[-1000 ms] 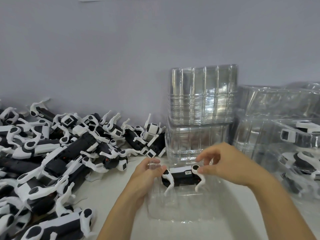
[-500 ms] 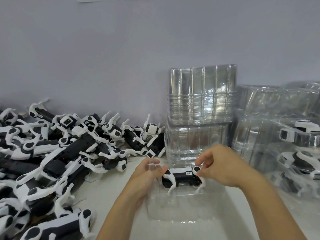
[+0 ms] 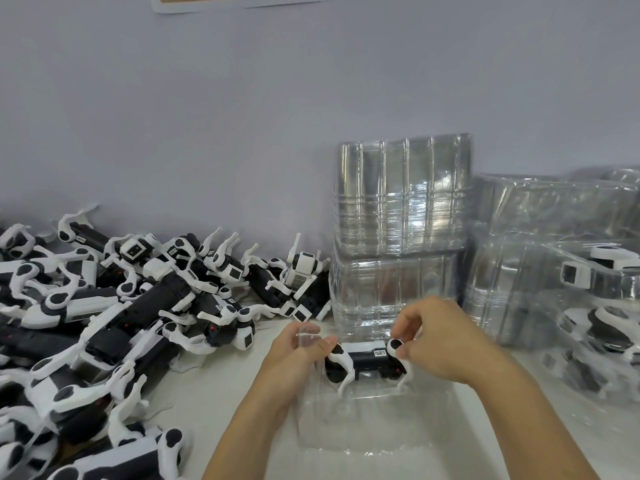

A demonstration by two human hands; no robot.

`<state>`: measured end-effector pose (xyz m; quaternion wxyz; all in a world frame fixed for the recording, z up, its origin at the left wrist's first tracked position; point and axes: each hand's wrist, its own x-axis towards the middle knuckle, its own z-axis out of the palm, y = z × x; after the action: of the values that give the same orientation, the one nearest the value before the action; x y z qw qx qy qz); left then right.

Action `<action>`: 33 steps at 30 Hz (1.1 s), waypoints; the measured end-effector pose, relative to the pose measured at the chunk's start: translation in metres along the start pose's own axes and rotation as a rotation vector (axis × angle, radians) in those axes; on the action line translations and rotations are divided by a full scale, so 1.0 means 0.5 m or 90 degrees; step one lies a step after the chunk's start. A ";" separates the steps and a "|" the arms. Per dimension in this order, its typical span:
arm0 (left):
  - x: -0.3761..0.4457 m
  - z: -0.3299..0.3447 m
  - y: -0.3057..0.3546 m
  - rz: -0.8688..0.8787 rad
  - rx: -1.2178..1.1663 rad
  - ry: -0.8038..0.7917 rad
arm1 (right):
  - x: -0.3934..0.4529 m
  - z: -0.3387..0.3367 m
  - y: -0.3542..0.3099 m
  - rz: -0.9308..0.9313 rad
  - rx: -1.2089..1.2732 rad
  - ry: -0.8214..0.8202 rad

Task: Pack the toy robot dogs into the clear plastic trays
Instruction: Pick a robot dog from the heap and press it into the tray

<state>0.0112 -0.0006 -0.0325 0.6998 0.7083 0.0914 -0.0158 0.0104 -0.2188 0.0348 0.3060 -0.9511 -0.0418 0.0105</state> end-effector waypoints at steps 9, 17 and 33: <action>0.000 0.004 0.004 0.015 -0.025 0.005 | -0.007 -0.010 -0.009 -0.007 -0.015 -0.032; 0.003 0.000 0.002 0.017 -0.024 -0.021 | 0.004 0.012 -0.014 0.042 0.019 0.019; 0.006 0.003 0.000 0.023 0.019 -0.006 | -0.002 0.006 -0.017 -0.035 -0.069 -0.069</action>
<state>0.0145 -0.0017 -0.0332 0.6896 0.7203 0.0749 -0.0075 0.0089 -0.2101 0.0375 0.2513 -0.9628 -0.0851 0.0508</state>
